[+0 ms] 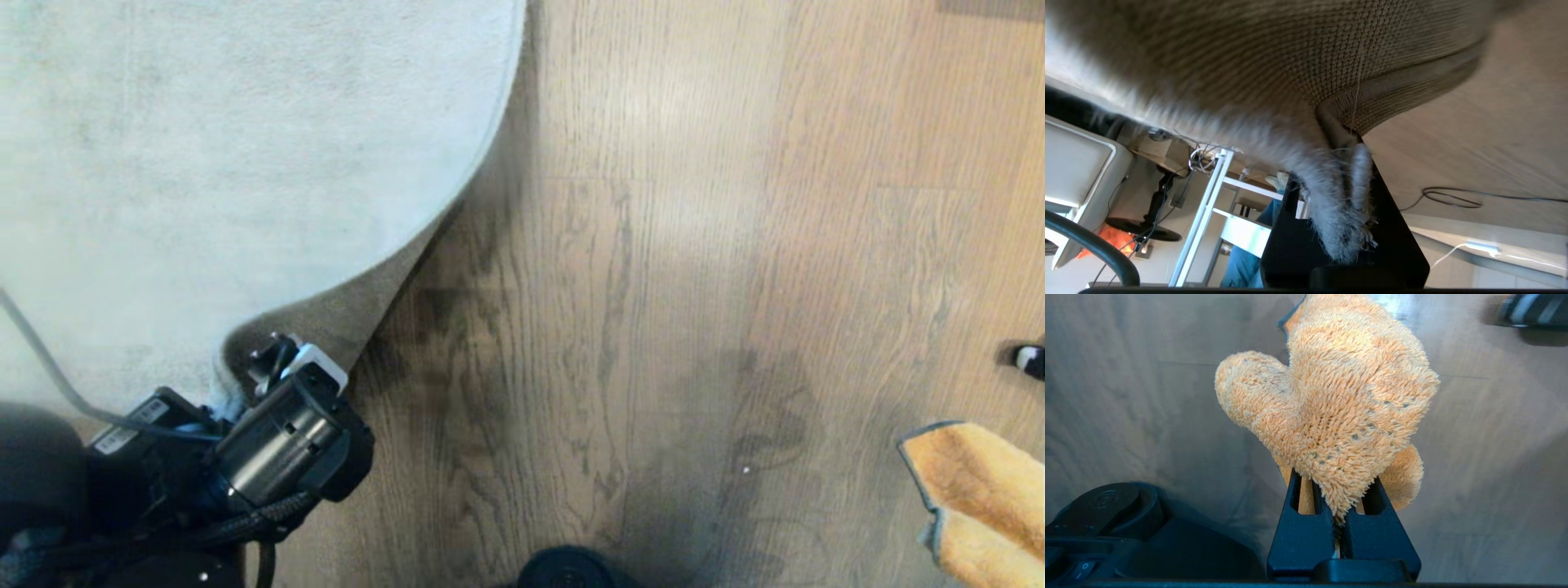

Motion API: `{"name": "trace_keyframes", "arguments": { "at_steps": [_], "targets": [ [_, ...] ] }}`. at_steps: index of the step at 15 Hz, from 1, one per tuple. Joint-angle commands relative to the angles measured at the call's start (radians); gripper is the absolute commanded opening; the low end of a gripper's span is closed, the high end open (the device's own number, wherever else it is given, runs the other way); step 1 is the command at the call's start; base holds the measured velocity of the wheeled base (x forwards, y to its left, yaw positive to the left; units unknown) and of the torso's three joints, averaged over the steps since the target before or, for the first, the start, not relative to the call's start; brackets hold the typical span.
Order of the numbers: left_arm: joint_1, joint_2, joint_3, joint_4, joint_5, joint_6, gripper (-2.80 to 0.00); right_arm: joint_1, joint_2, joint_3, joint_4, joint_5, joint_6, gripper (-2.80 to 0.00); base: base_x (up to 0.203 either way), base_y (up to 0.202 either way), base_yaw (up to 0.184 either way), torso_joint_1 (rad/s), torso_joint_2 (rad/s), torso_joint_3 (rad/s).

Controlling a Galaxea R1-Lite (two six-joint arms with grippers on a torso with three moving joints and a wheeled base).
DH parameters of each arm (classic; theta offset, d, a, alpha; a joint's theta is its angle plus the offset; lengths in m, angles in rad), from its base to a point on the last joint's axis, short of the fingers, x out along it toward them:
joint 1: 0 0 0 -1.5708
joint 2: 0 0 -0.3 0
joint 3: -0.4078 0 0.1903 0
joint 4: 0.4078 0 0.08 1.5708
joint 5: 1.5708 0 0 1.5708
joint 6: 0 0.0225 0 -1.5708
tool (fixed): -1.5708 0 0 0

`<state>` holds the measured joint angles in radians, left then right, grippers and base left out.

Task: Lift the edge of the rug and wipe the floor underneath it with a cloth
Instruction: Lift up the carpet

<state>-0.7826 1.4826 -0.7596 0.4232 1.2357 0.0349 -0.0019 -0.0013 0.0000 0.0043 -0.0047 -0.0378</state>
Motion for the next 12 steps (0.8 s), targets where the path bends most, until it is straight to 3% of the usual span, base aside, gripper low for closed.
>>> {"name": "trace_keyframes", "arguments": {
  "at_steps": [1,8,12],
  "targets": [
    [0.0,0.001,0.0,0.005,0.007,0.0,-2.8,0.0,0.001,0.0,0.0,0.0,-0.001,-2.8,0.0,0.193,-0.003,0.005,0.0,-0.001],
    [0.0,-0.007,0.009,0.005,0.007,0.0,-2.8,0.0,0.001,0.0,0.0,0.0,-0.001,-2.8,0.0,0.189,-0.004,0.002,0.0,0.003],
    [0.002,-0.011,0.016,0.005,0.01,-0.001,-2.8,0.0,0.001,0.0,0.0,0.0,-0.001,-2.8,0.0,0.029,0.001,0.001,0.0,0.001]
  ]
}}
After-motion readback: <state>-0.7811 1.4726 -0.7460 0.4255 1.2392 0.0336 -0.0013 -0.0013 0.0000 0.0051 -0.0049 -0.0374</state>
